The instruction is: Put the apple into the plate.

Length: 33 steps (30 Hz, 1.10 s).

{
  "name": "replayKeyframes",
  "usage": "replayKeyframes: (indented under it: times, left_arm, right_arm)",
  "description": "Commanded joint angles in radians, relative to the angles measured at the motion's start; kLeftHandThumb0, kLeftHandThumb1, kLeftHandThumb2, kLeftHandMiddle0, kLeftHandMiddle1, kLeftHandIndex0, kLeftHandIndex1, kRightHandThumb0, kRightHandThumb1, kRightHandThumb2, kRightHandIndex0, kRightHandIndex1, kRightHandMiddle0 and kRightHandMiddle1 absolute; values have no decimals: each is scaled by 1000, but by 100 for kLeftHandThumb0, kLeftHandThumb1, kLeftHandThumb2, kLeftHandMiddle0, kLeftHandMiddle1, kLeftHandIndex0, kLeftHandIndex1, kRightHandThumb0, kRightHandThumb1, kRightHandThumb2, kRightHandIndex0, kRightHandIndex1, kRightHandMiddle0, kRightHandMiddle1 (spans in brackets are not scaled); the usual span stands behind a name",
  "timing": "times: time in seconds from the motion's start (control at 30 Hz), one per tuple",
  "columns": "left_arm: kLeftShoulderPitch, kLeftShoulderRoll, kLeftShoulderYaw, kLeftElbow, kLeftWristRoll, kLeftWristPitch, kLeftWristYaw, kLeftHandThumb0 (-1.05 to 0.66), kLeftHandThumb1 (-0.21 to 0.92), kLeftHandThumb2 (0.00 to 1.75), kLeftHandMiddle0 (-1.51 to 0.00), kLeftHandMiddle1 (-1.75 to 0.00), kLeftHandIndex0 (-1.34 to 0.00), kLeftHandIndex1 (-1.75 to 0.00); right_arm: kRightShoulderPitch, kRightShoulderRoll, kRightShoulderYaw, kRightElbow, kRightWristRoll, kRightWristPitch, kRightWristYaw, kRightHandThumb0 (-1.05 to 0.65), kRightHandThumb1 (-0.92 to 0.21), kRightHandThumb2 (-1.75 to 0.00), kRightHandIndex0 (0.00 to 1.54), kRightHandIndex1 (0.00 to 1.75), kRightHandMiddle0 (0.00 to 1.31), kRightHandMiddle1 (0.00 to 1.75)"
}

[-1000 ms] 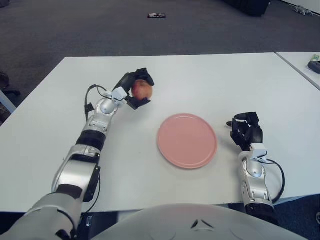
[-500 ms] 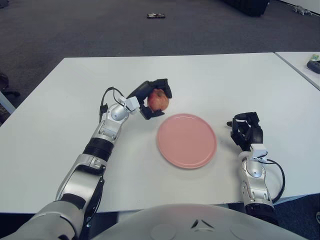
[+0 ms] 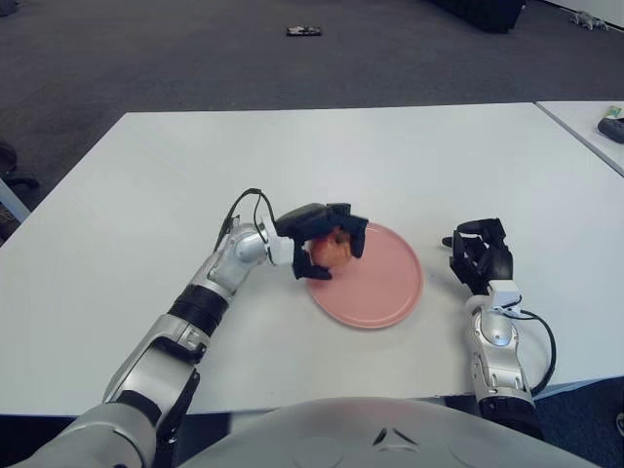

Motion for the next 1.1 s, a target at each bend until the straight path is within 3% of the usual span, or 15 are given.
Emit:
replayKeyframes:
  times: [0.0, 0.27, 0.37, 0.57, 0.67, 0.77, 0.83, 0.87, 0.93, 1.07]
  left_arm:
    - [-54, 25, -35, 45, 136, -67, 77, -7, 30, 138, -118, -175, -96, -175]
    - [-122, 48, -100, 106, 439, -181, 348, -11, 32, 134, -122, -175, -93, -175]
    - [-101, 42, -149, 132, 579, -139, 517, -15, 35, 130, -123, -175, -91, -175]
    - [-112, 38, -231, 210, 722, -75, 770, -23, 41, 123, -124, -175, -89, -175]
    - [-140, 35, -275, 256, 765, -51, 867, -38, 37, 125, -121, -175, -68, -175]
    - [-169, 25, -319, 312, 796, -29, 952, -43, 39, 123, -117, -175, -59, -175]
    - [-182, 18, -338, 343, 789, -29, 974, -43, 43, 117, -108, -175, -54, -175]
    - [-188, 16, -346, 358, 782, -32, 980, -28, 39, 120, -91, -175, -54, -166]
    - [-198, 11, -358, 384, 762, -44, 981, -15, 36, 122, -76, -175, -53, -159]
    - [-213, 3, -369, 428, 711, -81, 967, -4, 39, 118, -59, -175, -47, -156]
  right_arm:
    - [-5, -2, -1, -10, -1, 11, -1, -34, -92, -53, 49, 117, 19, 175]
    - [-8, 0, -2, -5, 5, 1, 0, -34, -92, -53, 50, 117, 19, 175]
    - [-8, 1, -1, -3, 11, -8, 4, -34, -92, -53, 50, 117, 19, 175]
    - [-6, 0, 0, -5, 10, -7, 6, -34, -92, -53, 51, 118, 19, 175]
    - [-6, 1, 0, -6, 15, -11, 8, -34, -92, -53, 51, 118, 19, 175]
    - [-5, 3, 0, -10, 13, -7, 5, -34, -92, -53, 51, 118, 19, 175]
    - [-5, 4, -1, -9, 14, -10, 5, -34, -92, -53, 51, 118, 19, 175]
    - [-5, 4, -1, -8, 15, -12, 6, -34, -92, -53, 51, 118, 19, 175]
    - [-5, 4, -2, -5, 17, -18, 7, -34, -92, -53, 51, 118, 19, 175]
    - [-7, 3, -2, 2, 21, -29, 11, -34, -92, -53, 51, 118, 19, 175]
